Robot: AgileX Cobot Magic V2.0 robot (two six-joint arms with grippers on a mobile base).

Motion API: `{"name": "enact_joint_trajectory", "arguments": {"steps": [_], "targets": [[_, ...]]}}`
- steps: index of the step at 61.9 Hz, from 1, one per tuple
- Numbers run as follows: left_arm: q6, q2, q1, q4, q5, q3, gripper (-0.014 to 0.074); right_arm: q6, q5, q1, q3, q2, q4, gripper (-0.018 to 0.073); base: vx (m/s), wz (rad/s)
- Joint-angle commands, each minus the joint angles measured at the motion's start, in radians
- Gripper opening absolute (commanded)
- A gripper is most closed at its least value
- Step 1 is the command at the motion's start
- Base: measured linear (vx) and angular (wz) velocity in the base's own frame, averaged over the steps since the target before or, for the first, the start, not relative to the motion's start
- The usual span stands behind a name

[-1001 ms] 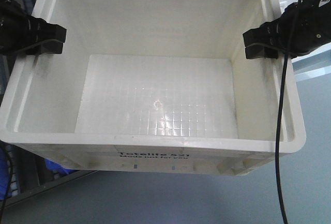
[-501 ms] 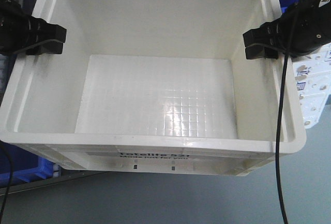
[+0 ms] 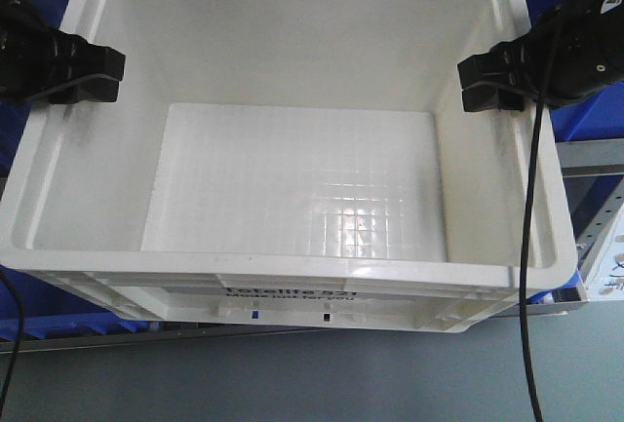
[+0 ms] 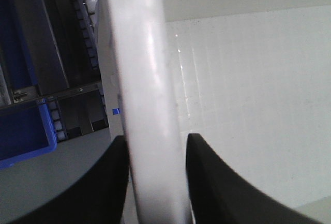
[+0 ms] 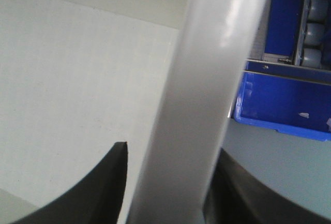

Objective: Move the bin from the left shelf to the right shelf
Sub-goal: 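Hold the tote with both grippers while the base approaches the blue-bin shelf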

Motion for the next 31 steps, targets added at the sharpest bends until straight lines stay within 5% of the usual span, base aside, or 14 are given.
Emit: {"name": "enact_joint_trajectory", "arguments": {"steps": [1, 31], "targets": [[0.045, -0.051, -0.005, -0.041, -0.073, -0.04, -0.0005, -0.01, -0.082, -0.008, -0.039, -0.04, -0.022, -0.0004, 0.13, 0.18], [0.045, -0.051, -0.005, -0.041, -0.073, -0.04, -0.0005, -0.01, -0.082, -0.008, -0.039, -0.04, -0.022, -0.0004, 0.16, 0.06]]}}
